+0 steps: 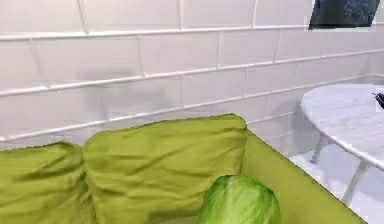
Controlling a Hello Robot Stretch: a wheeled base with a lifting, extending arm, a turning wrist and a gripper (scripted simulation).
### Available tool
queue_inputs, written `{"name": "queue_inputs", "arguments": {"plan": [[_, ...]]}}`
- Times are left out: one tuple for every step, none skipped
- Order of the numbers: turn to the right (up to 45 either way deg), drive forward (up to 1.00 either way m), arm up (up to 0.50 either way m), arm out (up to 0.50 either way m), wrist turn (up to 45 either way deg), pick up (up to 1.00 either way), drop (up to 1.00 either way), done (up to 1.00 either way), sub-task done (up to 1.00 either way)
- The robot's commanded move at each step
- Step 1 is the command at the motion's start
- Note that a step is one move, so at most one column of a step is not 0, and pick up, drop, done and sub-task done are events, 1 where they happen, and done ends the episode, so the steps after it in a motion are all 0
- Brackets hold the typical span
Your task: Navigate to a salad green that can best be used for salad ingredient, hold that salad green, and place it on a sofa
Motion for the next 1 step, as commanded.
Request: {"name": "queue_inputs", "arguments": {"plan": [[-45.0, 0.0, 0.0, 0.0, 0.0, 0.0, 0.0, 0.0, 0.0]]}}
